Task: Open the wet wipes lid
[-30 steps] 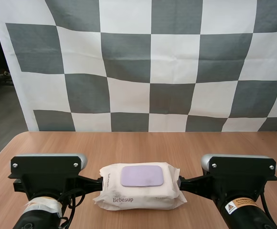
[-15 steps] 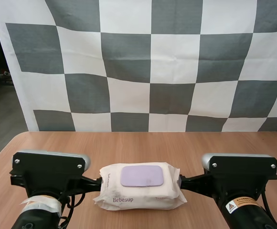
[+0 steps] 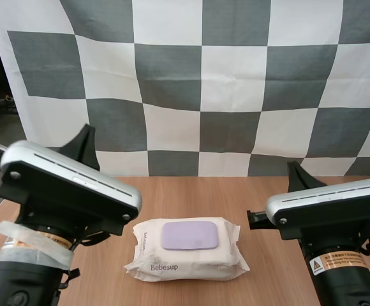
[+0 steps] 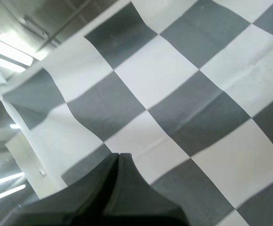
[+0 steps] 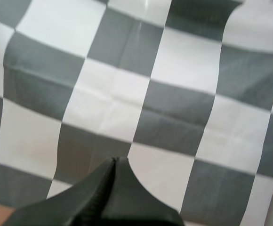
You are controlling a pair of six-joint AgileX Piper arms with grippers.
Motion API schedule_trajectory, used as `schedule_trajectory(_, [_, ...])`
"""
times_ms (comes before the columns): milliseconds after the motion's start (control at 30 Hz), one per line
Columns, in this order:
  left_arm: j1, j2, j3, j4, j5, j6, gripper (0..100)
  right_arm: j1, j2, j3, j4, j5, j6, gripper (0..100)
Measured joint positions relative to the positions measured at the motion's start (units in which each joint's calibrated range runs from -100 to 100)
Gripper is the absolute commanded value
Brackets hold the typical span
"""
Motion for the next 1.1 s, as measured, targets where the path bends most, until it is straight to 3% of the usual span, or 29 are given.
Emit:
schedule_trajectory(133, [0.0, 6.6, -9.3, -2.7, 2.1, -1.5, 0, 0.1, 2.0, -7.9, -7.2, -8.5, 1.8, 0])
schedule_trajectory(267, [0.06, 13.9, -17.2, -9.3, 11.1, -4.4, 0, 0.3, 9.1, -15.8, -13.6, -8.5, 1.8, 0])
schedule_trajectory(433, [1.94, 20.7, -27.3, -16.5, 24.7, -8.4, 0, 0.3, 18.6, -23.7, -22.4, 2.0, 1.4, 0])
schedule_trajectory(700, [5.86, 22.3, -34.5, -24.9, 45.2, -8.6, 0, 3.1, 33.0, -24.3, -33.8, 20.3, 1.1, 0])
schedule_trajectory(867, [8.17, 26.4, -26.8, -32.6, 59.1, -7.1, 0, 6.5, 37.1, -24.2, -32.6, 29.1, -2.2, 0])
schedule_trajectory(1100, [8.31, 34.4, -23.9, -44.3, 73.2, 2.2, 0, 10.4, 41.5, -24.2, -21.0, 40.1, -12.7, 0])
